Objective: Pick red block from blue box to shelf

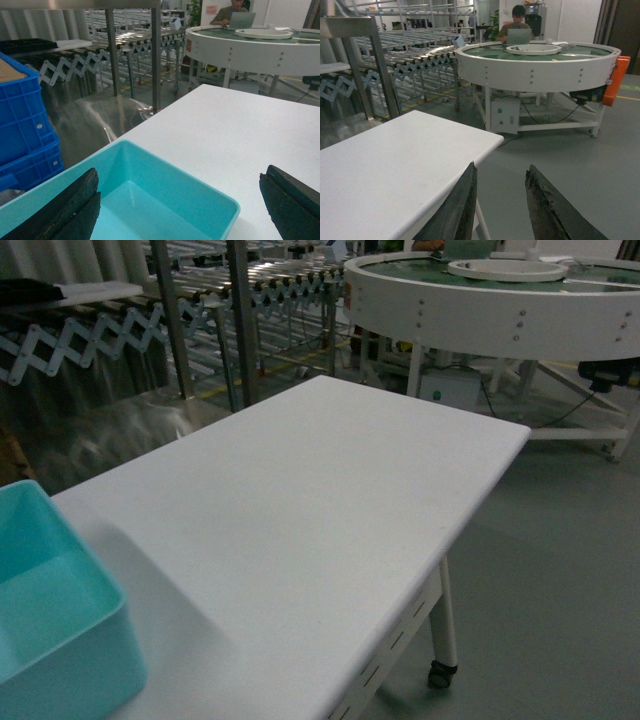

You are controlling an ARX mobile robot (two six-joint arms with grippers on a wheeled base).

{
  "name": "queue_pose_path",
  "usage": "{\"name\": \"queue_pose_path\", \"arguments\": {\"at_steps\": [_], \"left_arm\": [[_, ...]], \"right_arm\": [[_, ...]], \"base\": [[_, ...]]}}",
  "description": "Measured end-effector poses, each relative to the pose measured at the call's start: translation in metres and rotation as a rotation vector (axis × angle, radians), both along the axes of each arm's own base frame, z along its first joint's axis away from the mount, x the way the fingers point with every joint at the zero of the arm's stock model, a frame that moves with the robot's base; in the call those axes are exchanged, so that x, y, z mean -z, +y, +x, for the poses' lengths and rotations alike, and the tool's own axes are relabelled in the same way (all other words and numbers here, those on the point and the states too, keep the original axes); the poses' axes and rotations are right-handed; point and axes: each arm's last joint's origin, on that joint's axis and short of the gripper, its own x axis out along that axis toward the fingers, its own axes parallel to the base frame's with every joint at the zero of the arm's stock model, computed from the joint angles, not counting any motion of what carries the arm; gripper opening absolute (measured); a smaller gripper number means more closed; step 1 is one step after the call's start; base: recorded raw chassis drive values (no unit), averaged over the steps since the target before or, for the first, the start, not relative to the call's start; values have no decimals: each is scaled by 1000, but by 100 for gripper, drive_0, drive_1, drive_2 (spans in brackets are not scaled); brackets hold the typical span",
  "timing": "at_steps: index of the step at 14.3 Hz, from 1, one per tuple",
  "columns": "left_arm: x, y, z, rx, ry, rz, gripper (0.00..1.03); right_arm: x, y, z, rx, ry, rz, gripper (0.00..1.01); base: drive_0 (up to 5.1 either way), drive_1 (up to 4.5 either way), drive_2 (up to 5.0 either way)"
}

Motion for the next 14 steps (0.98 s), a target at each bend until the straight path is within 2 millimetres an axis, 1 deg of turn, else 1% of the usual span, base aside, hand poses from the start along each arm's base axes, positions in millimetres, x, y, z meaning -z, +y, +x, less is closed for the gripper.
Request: {"name": "queue_pose_path", "arguments": {"at_steps": [14], "left_arm": [[0, 0, 0, 0, 0, 0, 98]], "right_arm": [[0, 0, 0, 0, 0, 0, 26]], "base": [[-157, -157, -157]]}}
